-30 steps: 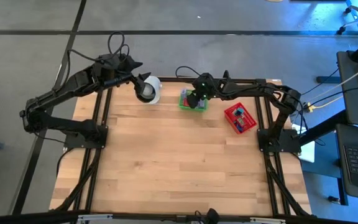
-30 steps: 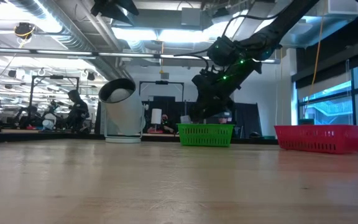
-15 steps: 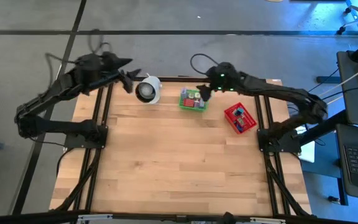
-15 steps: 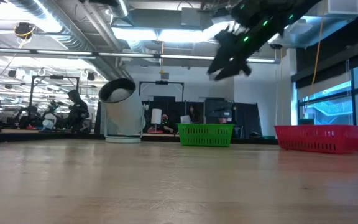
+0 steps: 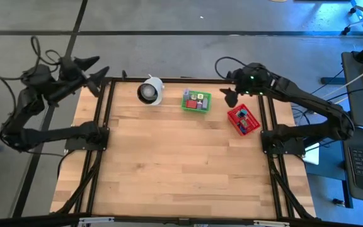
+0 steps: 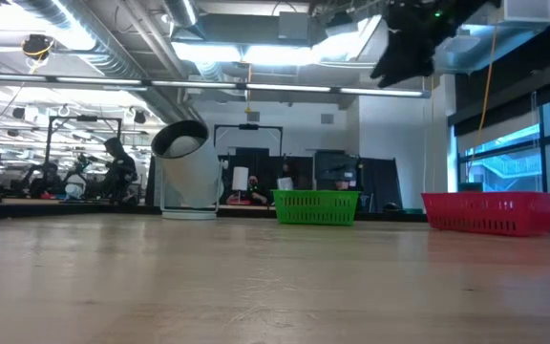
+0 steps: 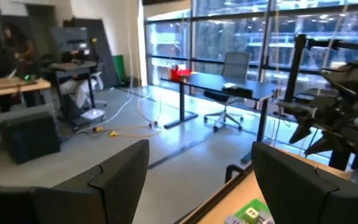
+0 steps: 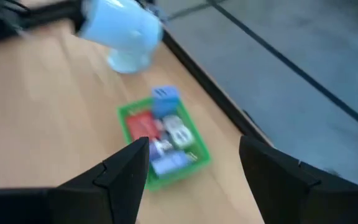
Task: Pick & Place Office items
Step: Return to Home Position
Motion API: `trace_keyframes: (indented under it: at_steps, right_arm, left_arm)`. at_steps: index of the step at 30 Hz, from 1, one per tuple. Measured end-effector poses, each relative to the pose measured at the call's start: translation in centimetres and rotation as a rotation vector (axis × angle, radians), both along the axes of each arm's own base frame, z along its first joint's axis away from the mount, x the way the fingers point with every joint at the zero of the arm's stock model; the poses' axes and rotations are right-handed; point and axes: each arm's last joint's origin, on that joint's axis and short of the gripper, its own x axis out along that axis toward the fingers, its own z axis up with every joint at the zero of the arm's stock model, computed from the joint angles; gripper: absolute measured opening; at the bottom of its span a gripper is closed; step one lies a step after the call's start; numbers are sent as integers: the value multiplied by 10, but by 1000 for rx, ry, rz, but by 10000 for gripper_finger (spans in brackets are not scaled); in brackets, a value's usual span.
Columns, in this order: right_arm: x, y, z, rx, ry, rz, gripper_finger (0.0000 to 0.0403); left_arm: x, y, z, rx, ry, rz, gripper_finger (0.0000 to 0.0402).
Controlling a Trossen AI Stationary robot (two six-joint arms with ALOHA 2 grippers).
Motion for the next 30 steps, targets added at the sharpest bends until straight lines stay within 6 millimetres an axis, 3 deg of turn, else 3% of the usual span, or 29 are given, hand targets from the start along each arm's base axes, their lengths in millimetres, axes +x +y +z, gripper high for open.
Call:
trace_keyframes:
  at_steps: [4,10,21,30]
  right_arm:
    - [-14,5,2,-32,68,-51,251]
    - [-14,5,0,-42,93,-27,251]
    - [-11,3,-3,-58,72,-28,251]
    - [-1,-2,-69,-40,-55,-79,251]
  left_arm:
    - [-11,-5,-6,-47,13,48,278]
    - [-10,-2,-27,-150,98,126,278]
    - [20,13,-108,-46,26,77,278]
    - [20,14,-154,-23,-111,113,278]
